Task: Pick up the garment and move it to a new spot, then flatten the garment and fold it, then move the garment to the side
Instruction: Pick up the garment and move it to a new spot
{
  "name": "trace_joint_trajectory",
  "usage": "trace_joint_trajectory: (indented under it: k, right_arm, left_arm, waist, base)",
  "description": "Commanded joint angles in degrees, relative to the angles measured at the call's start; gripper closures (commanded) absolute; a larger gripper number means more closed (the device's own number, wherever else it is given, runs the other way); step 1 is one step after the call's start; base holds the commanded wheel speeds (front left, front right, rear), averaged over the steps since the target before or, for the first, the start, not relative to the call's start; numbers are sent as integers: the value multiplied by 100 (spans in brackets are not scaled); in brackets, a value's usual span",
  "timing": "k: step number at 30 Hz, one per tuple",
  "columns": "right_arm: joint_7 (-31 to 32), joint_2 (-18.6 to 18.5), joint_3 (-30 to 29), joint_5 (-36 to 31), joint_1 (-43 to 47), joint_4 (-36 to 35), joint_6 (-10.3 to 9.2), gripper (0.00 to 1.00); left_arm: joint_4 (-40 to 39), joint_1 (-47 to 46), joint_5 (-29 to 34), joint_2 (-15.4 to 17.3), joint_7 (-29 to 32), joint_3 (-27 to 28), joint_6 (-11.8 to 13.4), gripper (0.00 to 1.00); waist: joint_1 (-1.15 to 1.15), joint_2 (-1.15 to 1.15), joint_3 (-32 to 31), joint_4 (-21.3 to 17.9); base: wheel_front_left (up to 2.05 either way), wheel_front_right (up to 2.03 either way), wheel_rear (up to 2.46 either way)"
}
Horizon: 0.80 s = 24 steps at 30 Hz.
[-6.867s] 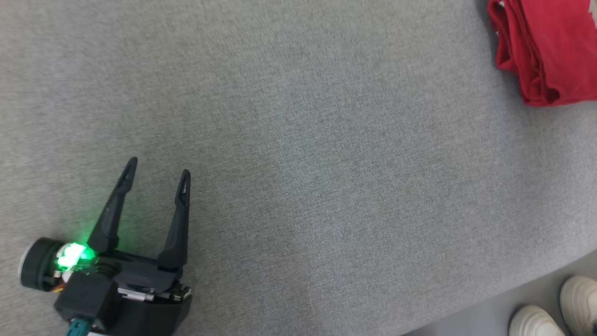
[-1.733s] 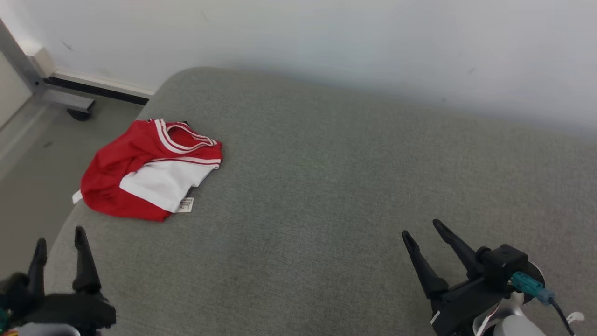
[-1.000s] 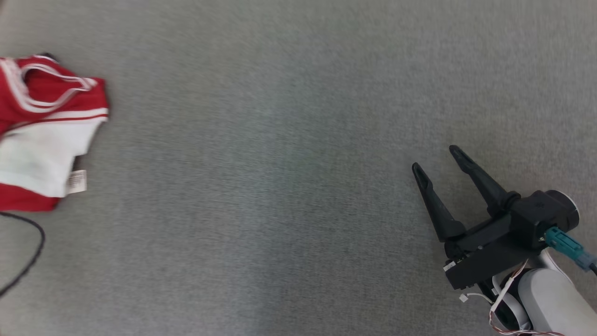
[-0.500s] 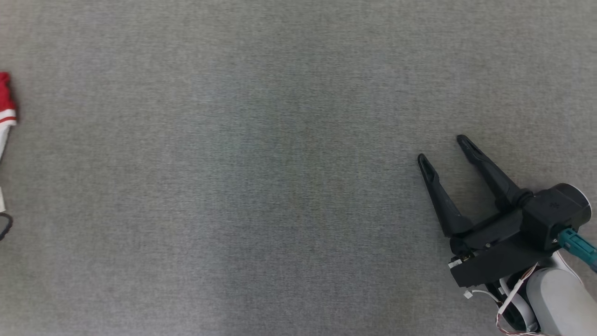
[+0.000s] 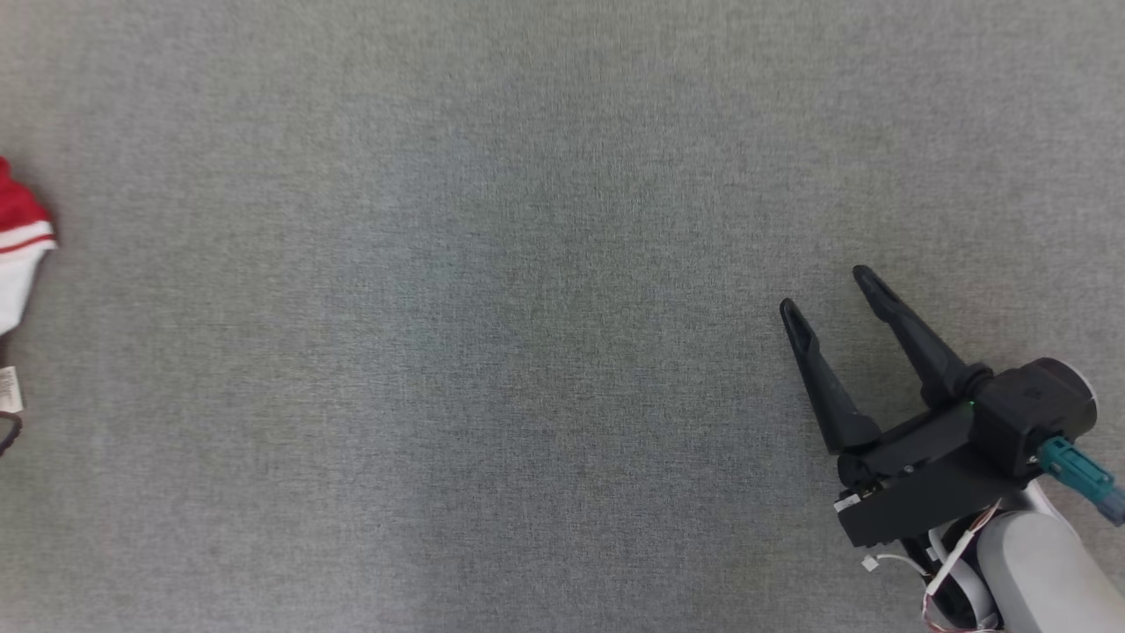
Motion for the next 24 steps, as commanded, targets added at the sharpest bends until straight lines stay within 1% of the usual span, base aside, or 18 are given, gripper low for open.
trace_joint_trajectory:
  k: [1, 6, 13, 19, 24]
  right_arm:
    - [-54, 42, 19, 29, 48, 41, -15, 0]
    - [-168, 134, 105, 118, 34, 232, -15, 0]
    - [-382, 261, 256, 267, 87, 583, -15, 0]
    - [-607, 374, 330, 406, 152, 883, -15, 0]
    - [-726, 472, 362, 486, 255, 1096, -15, 0]
  left_arm:
    - [-45, 108, -72, -27, 27, -16, -46, 100]
    - [-370, 157, -139, 26, 45, 9, -129, 100]
    - [-1019, 282, -172, 138, 158, -25, -166, 100]
    - [-1767, 310, -88, 127, 331, -168, -79, 100]
    - [-2403, 176, -18, -34, 503, -401, 46, 100]
  waist:
    - [0, 0, -211, 51]
    - [0, 0, -593, 105]
    - [0, 0, -1206, 114]
    - [0, 0, -1750, 20]
    - [0, 0, -2196, -157]
  base:
    - [0, 0, 0]
    - [0, 0, 0]
    - [0, 0, 0]
    - [0, 0, 0]
    - [0, 0, 0]
